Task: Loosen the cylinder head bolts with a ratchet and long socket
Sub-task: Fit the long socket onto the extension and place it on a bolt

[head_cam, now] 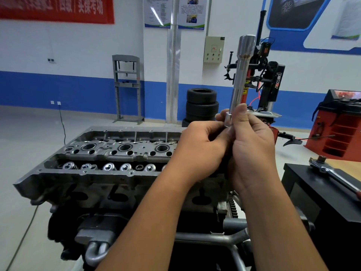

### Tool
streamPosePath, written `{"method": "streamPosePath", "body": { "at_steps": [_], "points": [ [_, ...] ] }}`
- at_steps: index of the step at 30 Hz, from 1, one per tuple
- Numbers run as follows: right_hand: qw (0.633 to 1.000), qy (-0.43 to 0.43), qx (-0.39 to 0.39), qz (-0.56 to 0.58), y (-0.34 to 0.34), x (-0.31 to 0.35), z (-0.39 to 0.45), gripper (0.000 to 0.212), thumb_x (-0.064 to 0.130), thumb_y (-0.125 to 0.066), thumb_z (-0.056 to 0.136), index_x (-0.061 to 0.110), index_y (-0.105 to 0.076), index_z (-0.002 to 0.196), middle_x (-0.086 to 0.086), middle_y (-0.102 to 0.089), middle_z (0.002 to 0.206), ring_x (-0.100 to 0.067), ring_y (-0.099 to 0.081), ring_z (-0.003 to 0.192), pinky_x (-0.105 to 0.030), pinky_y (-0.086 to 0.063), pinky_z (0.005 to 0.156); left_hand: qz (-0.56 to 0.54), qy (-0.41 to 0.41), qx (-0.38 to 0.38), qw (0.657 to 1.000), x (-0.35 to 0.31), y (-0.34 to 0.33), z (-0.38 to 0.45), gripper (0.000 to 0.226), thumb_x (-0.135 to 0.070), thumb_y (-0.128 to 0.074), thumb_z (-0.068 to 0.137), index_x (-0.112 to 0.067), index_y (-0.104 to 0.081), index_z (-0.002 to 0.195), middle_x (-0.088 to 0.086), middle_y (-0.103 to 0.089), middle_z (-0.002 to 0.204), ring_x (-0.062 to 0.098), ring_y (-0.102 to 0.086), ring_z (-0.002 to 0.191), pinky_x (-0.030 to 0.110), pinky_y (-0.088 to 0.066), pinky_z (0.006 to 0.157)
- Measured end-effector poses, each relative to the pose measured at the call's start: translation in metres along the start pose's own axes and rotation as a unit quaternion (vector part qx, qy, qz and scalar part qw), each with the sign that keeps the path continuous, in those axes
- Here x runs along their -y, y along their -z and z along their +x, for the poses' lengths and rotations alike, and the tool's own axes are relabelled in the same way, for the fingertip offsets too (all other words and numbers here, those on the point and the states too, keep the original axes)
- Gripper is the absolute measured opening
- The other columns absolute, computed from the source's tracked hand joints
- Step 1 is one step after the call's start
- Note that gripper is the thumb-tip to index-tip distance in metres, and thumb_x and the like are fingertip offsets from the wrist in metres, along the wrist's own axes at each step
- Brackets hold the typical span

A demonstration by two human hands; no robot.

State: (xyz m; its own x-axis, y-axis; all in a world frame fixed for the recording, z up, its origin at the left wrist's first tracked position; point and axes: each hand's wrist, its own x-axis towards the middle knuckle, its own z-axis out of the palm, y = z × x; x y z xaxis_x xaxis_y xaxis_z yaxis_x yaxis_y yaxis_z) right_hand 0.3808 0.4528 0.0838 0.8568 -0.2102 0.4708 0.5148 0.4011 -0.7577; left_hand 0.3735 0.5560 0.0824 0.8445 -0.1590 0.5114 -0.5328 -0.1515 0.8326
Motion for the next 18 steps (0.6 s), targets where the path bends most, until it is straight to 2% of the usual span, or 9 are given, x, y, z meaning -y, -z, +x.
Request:
{"method": "streamPosePath", "body": {
  "at_steps": [2, 5, 6, 9, 12, 13, 15, 17, 18],
  "points": [
    [1.000, -0.008, 0.003, 0.010, -0.0007, -0.0002, 0.0009, 0.038, 0.055, -0.066, 0.079, 0.019, -0.079, 0.074, -0.006, -0.075, 0.085, -0.026, -0.072, 0.088, -0.062, -0.057, 0.095, 0.004, 0.001, 0.003, 1.000, -0.0015, 0.0008, -0.0004, 0.022, -0.025, -0.060, 0.107, -0.015, -0.079, 0.105, -0.005, -0.068, 0.071, 0.005, -0.060, 0.055, 0.026, -0.050, 0.054],
    [1.000, 0.000, -0.004, 0.030, -0.0027, 0.0014, 0.0000, 0.036, 0.051, -0.076, 0.074, 0.017, -0.074, 0.081, -0.008, -0.074, 0.085, -0.029, -0.069, 0.083, -0.065, -0.057, 0.090, -0.009, 0.002, -0.009, 1.000, -0.0009, 0.0001, -0.0005, 0.015, -0.021, -0.066, 0.104, -0.019, -0.079, 0.110, -0.002, -0.080, 0.094, 0.011, -0.075, 0.087, 0.030, -0.063, 0.078],
    [1.000, 0.005, -0.008, 0.029, -0.0028, 0.0019, -0.0004, 0.039, 0.049, -0.079, 0.073, 0.014, -0.069, 0.087, -0.009, -0.074, 0.086, -0.031, -0.069, 0.083, -0.067, -0.056, 0.088, -0.018, 0.005, -0.015, 1.000, -0.0007, -0.0006, -0.0013, 0.013, -0.021, -0.069, 0.102, -0.019, -0.079, 0.110, 0.000, -0.081, 0.096, 0.013, -0.076, 0.090, 0.029, -0.063, 0.080],
    [1.000, 0.011, -0.009, 0.021, -0.0024, 0.0020, -0.0010, 0.042, 0.047, -0.074, 0.077, 0.008, -0.066, 0.090, -0.010, -0.074, 0.085, -0.033, -0.070, 0.084, -0.070, -0.056, 0.088, -0.014, 0.001, -0.023, 1.000, 0.0002, 0.0002, -0.0015, 0.013, -0.023, -0.071, 0.100, -0.016, -0.081, 0.105, 0.003, -0.080, 0.089, 0.015, -0.076, 0.080, 0.031, -0.063, 0.071],
    [1.000, 0.001, -0.006, 0.017, -0.0023, 0.0012, -0.0005, 0.043, 0.052, -0.063, 0.084, 0.010, -0.072, 0.081, -0.008, -0.074, 0.082, -0.030, -0.071, 0.085, -0.065, -0.056, 0.094, -0.019, 0.011, -0.004, 1.000, 0.0006, 0.0012, -0.0001, 0.025, -0.026, -0.059, 0.107, -0.011, -0.079, 0.103, 0.007, -0.069, 0.080, 0.007, -0.058, 0.051, 0.025, -0.050, 0.049],
    [1.000, -0.007, -0.008, 0.024, -0.0020, 0.0007, 0.0004, 0.043, 0.051, -0.061, 0.088, 0.011, -0.073, 0.077, -0.008, -0.073, 0.081, -0.029, -0.070, 0.084, -0.064, -0.056, 0.095, -0.030, 0.016, -0.002, 0.999, -0.0004, 0.0010, -0.0004, 0.025, -0.024, -0.058, 0.108, -0.011, -0.079, 0.102, 0.007, -0.068, 0.078, 0.004, -0.055, 0.048, 0.022, -0.048, 0.047],
    [0.998, -0.029, -0.008, 0.049, 0.0000, 0.0008, 0.0027, 0.044, 0.046, -0.058, 0.098, 0.014, -0.076, 0.072, -0.009, -0.074, 0.081, -0.027, -0.071, 0.082, -0.058, -0.059, 0.092, -0.053, 0.015, -0.007, 0.998, -0.0022, 0.0003, -0.0011, 0.019, -0.018, -0.062, 0.106, -0.019, -0.080, 0.101, -0.005, -0.076, 0.079, 0.001, -0.066, 0.058, 0.016, -0.052, 0.057],
    [0.998, -0.034, 0.009, 0.059, 0.0017, 0.0031, 0.0032, 0.038, 0.047, -0.066, 0.092, 0.014, -0.075, 0.076, -0.013, -0.075, 0.085, -0.029, -0.072, 0.082, -0.054, -0.062, 0.086, -0.067, 0.018, -0.011, 0.998, -0.0020, 0.0002, -0.0007, 0.016, -0.013, -0.067, 0.102, -0.019, -0.081, 0.107, -0.003, -0.082, 0.091, 0.005, -0.077, 0.082, 0.015, -0.057, 0.072],
    [0.998, -0.029, 0.019, 0.048, 0.0023, 0.0045, 0.0028, 0.035, 0.048, -0.071, 0.084, 0.013, -0.072, 0.082, -0.015, -0.075, 0.088, -0.031, -0.073, 0.084, -0.055, -0.062, 0.085, -0.073, 0.025, -0.011, 0.997, -0.0022, 0.0005, -0.0009, 0.014, -0.014, -0.069, 0.100, -0.017, -0.080, 0.107, 0.001, -0.082, 0.093, 0.008, -0.078, 0.086, 0.016, -0.058, 0.071]
  ]
}}
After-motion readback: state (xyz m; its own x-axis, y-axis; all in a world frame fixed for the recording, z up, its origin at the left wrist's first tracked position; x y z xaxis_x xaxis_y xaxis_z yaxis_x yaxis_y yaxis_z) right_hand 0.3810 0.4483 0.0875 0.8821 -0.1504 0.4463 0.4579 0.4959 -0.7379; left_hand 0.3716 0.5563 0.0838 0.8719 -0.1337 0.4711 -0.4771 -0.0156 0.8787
